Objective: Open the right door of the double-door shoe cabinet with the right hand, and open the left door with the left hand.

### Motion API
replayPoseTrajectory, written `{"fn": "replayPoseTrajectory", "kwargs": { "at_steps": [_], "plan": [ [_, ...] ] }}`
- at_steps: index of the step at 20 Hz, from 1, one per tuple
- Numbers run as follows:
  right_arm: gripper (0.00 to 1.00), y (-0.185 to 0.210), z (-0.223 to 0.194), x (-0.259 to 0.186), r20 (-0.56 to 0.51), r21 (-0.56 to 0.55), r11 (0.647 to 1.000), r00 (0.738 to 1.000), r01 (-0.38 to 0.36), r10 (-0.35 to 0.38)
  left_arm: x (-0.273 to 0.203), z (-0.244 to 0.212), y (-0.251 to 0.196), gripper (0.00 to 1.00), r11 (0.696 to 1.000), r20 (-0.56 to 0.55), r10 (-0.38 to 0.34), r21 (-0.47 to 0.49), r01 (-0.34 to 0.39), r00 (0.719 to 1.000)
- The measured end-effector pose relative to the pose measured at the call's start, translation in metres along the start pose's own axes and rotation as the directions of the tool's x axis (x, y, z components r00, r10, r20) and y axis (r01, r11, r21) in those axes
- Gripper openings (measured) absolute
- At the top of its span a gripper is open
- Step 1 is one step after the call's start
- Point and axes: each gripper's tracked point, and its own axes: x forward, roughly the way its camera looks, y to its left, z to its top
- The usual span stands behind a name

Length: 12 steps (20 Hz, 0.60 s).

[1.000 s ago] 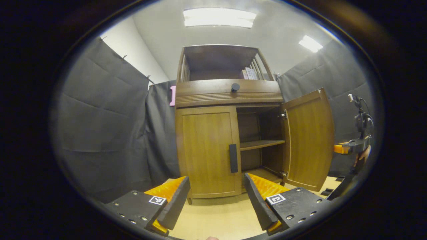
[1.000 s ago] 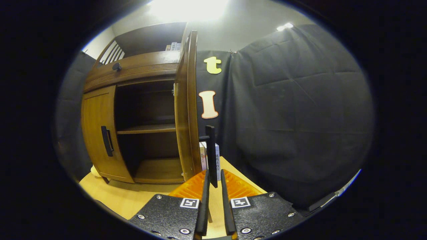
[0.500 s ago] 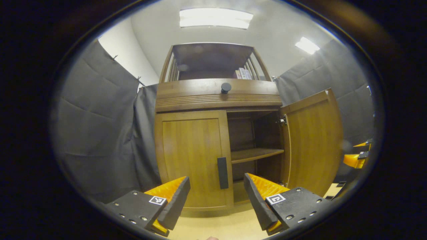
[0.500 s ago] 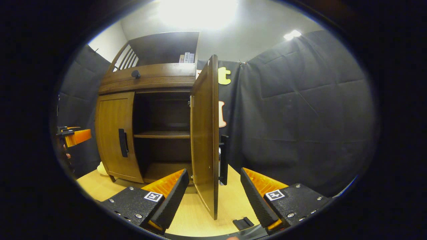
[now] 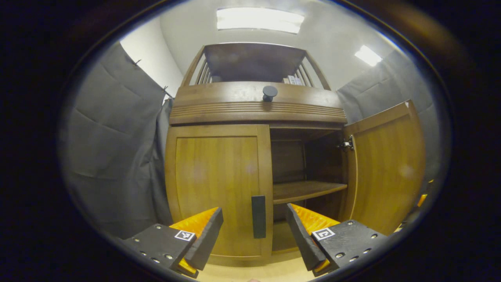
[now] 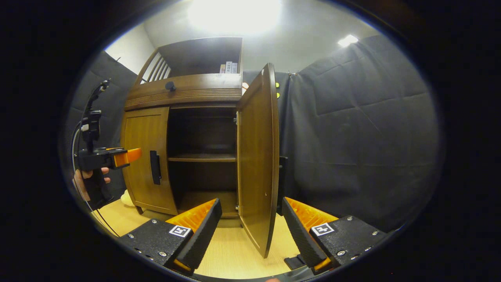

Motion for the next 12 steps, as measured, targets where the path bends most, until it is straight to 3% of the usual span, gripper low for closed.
{"fn": "replayPoseTrajectory", "kwargs": {
  "at_steps": [2,4,5,7,10,11,12],
  "plan": [
    [0.94,0.003,-0.006,0.004,-0.016,-0.007,1.0,1.0,-0.008,0.008,0.018,-0.008,-0.001,0.99,1.0,-0.01,0.002,-0.007,-0.002,1.0],
    [0.96,0.003,-0.012,0.005,-0.033,-0.018,1.0,0.999,-0.014,0.013,0.033,-0.016,0.0,0.93,1.0,-0.02,0.003,-0.013,-0.004,1.0],
    [0.96,0.003,-0.014,0.007,-0.039,-0.022,1.0,0.999,-0.014,0.013,0.04,-0.021,0.0,0.99,1.0,-0.025,-0.001,-0.023,0.001,1.0],
    [0.96,0.002,-0.019,0.009,-0.053,-0.025,1.0,0.998,-0.013,0.012,0.051,-0.031,0.001,0.99,0.999,-0.036,-0.006,-0.048,0.004,0.999],
    [0.96,-0.001,-0.024,0.015,-0.068,-0.023,1.0,0.998,-0.011,0.009,0.069,-0.046,0.003,0.87,0.999,-0.059,0.017,-0.04,-0.019,0.998],
    [0.96,-0.001,-0.026,0.017,-0.071,-0.023,1.0,0.997,-0.01,0.008,0.075,-0.049,0.001,0.98,0.999,-0.065,0.018,-0.032,-0.02,0.998],
    [0.96,-0.002,-0.026,0.018,-0.074,-0.024,1.0,0.997,-0.009,0.007,0.082,-0.053,0.0,0.93,1.0,-0.068,0.021,-0.021,-0.022,0.997]
  ]
}}
